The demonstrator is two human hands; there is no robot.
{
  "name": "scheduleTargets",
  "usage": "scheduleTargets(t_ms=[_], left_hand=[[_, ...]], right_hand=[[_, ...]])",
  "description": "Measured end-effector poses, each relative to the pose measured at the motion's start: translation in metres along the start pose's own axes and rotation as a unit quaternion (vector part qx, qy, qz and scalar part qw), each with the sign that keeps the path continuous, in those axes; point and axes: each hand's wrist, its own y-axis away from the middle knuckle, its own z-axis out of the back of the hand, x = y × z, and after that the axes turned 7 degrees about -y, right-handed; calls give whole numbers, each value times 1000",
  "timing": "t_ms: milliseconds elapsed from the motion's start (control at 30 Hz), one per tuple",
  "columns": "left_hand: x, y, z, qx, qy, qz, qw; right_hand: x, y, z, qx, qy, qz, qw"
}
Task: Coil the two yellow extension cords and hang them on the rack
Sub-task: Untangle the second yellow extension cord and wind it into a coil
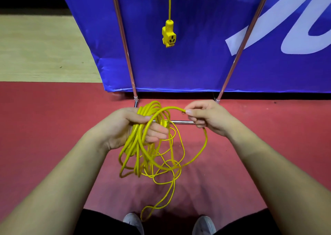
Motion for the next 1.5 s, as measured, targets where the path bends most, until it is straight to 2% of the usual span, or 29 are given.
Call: scheduleTargets(t_ms=[133, 233, 333, 433, 467, 533, 633, 700, 800, 867, 1033, 1133, 1233, 1367, 1433, 1500], left_hand=[[6, -5, -3, 10, -8, 7, 1000], [9, -7, -1, -13, -27, -4, 1000], [6, -5, 1, -6, -3, -35, 999], [-3, -1, 11, -9, 80, -74, 994], [-5, 1, 15, -12, 95, -83, 992], [-7, 5, 23, -12, 76, -80, 994], [-4, 6, 22, -25, -23, -42, 999], [-2, 3, 14, -33, -30, -8, 999], [2, -1, 8, -31, -24, 15, 999], [7, -2, 9, -26, -49, 18, 998], [14, -7, 7, -18, -81, -1, 997], [10, -7, 7, -15, -15, -34, 999], [0, -3, 12, -32, 54, -59, 996], [-3, 1, 17, -52, 15, -37, 998], [-2, 1, 11, -19, -9, -15, 1000], [1, -1, 7, 5, -23, -4, 1000]], right_hand=[[28, 9, -28, 62, 148, 44, 986], [32, 10, -56, 73, 182, 84, 977], [27, 7, -60, 73, 159, 65, 982], [8, 7, -31, 84, 265, -3, 961], [0, 9, -21, 86, 248, -27, 964], [-12, 10, -7, 63, 135, -41, 988], [-6, 8, -8, 13, 17, 4, 1000], [6, 5, -15, 12, 80, 32, 996], [19, 8, -33, 57, 260, 56, 962], [23, 9, -45, 72, 304, 66, 948], [29, 7, -72, 131, 277, 97, 947], [20, 6, -55, 142, 254, 49, 956], [-3, 6, -19, 115, 221, 0, 968], [-11, 6, -4, 12, 79, 18, 997], [-3, 4, -10, 0, 96, 26, 995], [6, 5, -22, 36, 160, 37, 986]])
